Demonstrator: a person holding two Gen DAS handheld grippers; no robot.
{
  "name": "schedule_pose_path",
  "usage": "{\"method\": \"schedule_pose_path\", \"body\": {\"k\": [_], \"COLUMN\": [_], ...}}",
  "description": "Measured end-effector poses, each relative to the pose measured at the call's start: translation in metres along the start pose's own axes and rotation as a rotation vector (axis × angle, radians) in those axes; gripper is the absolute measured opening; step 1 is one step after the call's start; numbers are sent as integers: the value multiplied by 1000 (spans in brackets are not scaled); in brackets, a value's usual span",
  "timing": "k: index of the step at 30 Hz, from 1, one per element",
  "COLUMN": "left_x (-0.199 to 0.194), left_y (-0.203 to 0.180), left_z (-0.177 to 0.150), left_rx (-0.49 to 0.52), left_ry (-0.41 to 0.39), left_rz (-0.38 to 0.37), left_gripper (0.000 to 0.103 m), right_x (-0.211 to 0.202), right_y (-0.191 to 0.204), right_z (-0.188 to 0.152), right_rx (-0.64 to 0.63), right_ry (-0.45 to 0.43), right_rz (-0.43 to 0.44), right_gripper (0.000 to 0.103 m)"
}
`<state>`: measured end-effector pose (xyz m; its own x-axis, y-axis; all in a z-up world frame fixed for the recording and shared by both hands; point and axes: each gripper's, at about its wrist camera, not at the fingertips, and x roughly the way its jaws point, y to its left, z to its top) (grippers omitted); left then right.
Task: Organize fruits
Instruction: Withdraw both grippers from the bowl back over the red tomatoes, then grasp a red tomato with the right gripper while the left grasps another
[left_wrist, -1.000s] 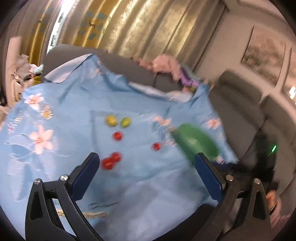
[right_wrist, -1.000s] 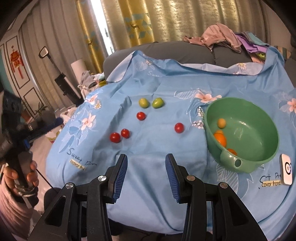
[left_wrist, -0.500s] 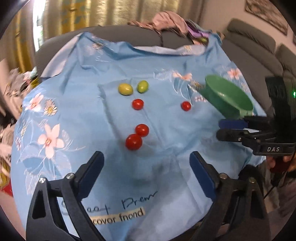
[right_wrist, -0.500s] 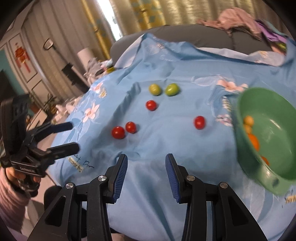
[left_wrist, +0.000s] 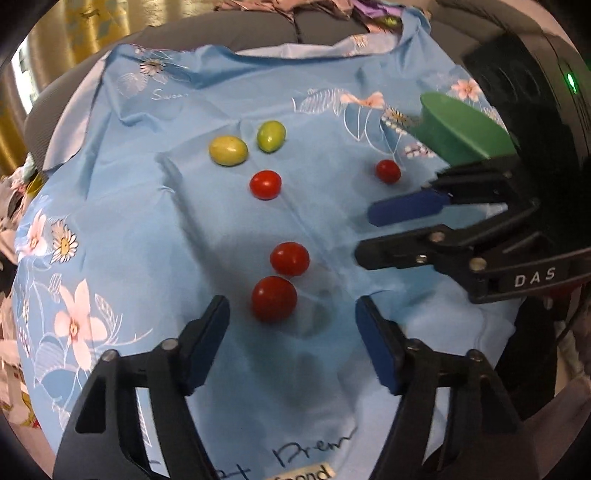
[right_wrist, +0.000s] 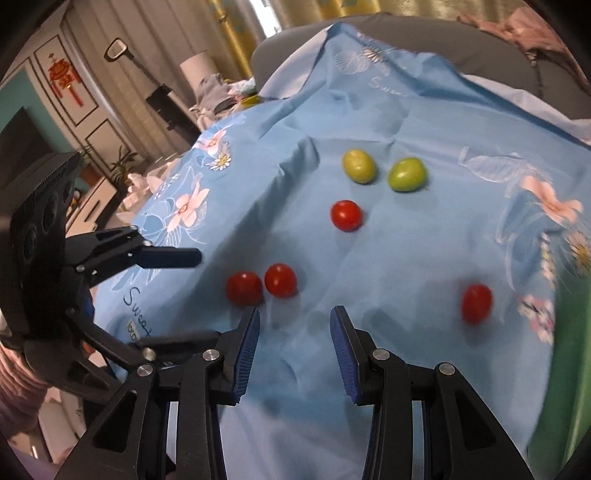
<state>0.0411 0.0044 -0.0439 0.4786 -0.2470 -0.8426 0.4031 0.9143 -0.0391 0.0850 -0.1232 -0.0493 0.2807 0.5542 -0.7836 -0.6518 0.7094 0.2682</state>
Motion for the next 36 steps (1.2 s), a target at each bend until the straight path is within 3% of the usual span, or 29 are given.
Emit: {"method": "schedule_pose_path", "body": {"k": [7,12,15,18,23,31,36], "left_x": [19,32,35,38,40,40,33], "left_y": [3,6,5,3,8,8,11], "left_z": [9,13,15,17,17,14,9], "left_rx": [61,74,82,95,85,56,-14], "left_ry": [71,117,128,143,151,135,112], "left_rz": [-2,-12,-5,20,50,53,24], "left_gripper": [56,45,44,42,29,29,29], "right_x": [30,49,56,57,59,44,23], "right_y": [3,4,3,5,3,-10,-19], "right_z": [17,24,26,27,28,19,11], "right_rx": [-55,-78,-81,-92,-82,8,58], "right_ry": [74,115,132,124,118,63,15], "right_rz": [26,43,52,61,67,78,68], "right_gripper": [42,37,34,29,28,27,27]}}
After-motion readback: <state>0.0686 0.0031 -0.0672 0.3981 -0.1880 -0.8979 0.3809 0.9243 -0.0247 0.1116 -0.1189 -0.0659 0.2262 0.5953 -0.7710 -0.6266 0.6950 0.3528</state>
